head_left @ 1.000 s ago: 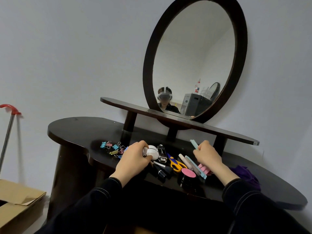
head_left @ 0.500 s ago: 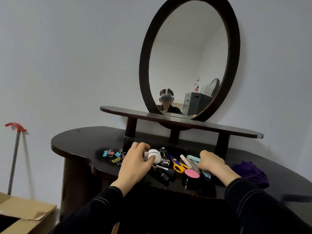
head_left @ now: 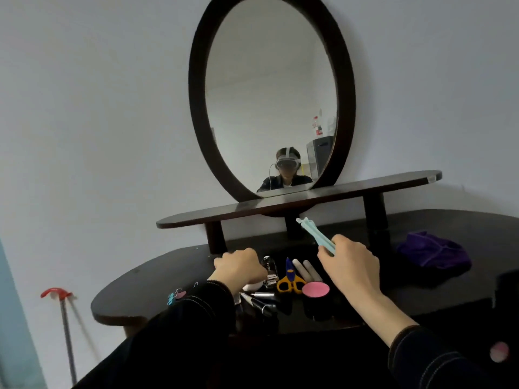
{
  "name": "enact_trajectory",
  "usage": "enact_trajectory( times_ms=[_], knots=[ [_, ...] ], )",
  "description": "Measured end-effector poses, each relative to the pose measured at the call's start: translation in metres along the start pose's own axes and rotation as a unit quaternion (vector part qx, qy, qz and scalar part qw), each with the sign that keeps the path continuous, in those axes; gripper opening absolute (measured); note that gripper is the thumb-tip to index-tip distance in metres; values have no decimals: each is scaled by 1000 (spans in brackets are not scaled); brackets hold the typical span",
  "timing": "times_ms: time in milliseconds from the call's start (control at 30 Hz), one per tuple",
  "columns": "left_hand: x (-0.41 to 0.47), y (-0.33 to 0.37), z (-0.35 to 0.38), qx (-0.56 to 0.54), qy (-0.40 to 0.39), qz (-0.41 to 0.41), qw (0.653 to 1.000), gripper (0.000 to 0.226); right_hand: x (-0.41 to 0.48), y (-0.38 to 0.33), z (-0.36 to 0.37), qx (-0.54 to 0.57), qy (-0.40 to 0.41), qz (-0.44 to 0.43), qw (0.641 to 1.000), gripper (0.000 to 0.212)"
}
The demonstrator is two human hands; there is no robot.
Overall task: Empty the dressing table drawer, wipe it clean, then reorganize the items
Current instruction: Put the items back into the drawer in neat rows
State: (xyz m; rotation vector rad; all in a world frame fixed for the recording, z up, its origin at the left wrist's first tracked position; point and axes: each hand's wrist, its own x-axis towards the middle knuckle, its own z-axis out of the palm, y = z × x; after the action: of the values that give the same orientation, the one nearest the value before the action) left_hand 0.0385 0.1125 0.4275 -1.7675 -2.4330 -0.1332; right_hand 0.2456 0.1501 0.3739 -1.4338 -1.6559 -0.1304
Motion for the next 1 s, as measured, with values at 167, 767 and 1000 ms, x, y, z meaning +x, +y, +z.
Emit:
enact_trajectory(
  times_ms=[167, 767, 1000],
  knots=[
    [17, 15, -4, -67, -105, -20, 992, 42, -2, 5, -8, 108, -21, 50, 993, 29],
    [11, 7, -10, -263, 211, 70, 939, 30, -8, 14, -20, 171, -31, 88, 981, 29],
    [-123, 2, -6, -684, 127, 127, 707, 25, -16, 10, -36, 361, 12, 99, 927, 27]
  ],
)
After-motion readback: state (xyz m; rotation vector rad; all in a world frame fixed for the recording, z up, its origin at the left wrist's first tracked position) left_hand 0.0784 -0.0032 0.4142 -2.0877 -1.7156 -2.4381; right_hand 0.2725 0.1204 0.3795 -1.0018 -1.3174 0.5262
